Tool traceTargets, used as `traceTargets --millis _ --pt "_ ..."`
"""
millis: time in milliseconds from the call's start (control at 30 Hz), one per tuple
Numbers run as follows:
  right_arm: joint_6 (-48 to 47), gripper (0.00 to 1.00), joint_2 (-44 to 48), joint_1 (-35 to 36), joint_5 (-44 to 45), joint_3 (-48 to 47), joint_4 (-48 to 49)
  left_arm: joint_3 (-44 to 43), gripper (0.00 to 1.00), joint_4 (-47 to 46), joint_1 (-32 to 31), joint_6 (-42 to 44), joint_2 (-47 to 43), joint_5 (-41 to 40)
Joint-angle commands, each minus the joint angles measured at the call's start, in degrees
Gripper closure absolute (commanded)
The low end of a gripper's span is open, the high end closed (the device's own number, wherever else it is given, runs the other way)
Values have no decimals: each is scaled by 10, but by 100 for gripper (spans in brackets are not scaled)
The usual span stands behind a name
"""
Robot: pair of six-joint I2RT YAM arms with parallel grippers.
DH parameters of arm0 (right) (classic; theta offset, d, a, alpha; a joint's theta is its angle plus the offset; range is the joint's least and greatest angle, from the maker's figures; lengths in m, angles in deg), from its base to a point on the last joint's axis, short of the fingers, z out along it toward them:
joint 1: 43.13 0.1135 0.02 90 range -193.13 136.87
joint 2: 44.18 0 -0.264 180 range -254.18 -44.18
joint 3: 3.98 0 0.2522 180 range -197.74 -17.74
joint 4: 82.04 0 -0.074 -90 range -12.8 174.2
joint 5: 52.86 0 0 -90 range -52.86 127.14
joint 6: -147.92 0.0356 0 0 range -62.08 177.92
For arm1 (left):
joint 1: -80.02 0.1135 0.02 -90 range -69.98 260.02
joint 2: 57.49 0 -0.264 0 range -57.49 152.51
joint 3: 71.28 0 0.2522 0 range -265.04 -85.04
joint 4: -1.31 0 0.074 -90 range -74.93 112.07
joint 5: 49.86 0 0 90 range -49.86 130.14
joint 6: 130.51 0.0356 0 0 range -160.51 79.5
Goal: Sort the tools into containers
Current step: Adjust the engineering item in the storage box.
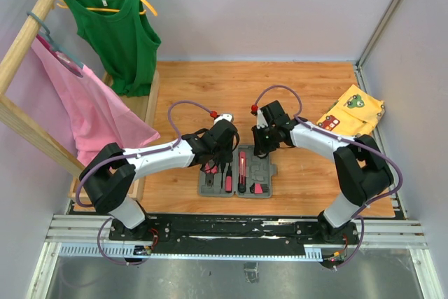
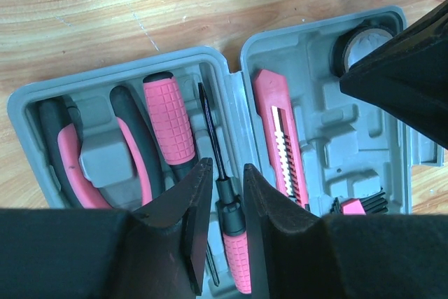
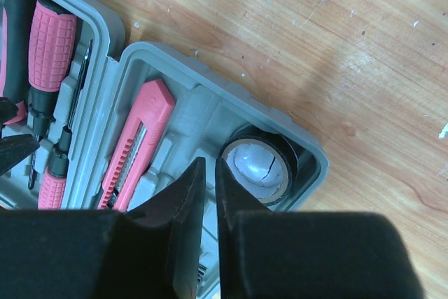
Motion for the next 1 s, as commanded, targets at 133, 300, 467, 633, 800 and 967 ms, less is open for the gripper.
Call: traceTargets --millis 133,300,467,633,800,967 --pt "-5 83 31 6 11 -5 -16 -2 71 -12 3 0 1 -2" --pt "-8 74 56 6 33 -7 -25 -1 71 -13 3 -1 -1 -4" --pt "-14 62 47 6 71 -19 -55 4 71 -17 3 -3 -2 -2" --pt "-15 56 34 10 92 -26 -64 11 71 -19 3 -5 -4 -5" --pt "-21 55 19 15 90 -41 -69 17 70 -21 3 -6 -5 -5" --pt "-24 54 2 21 93 -53 -72 17 70 -22 3 -5 -6 -6"
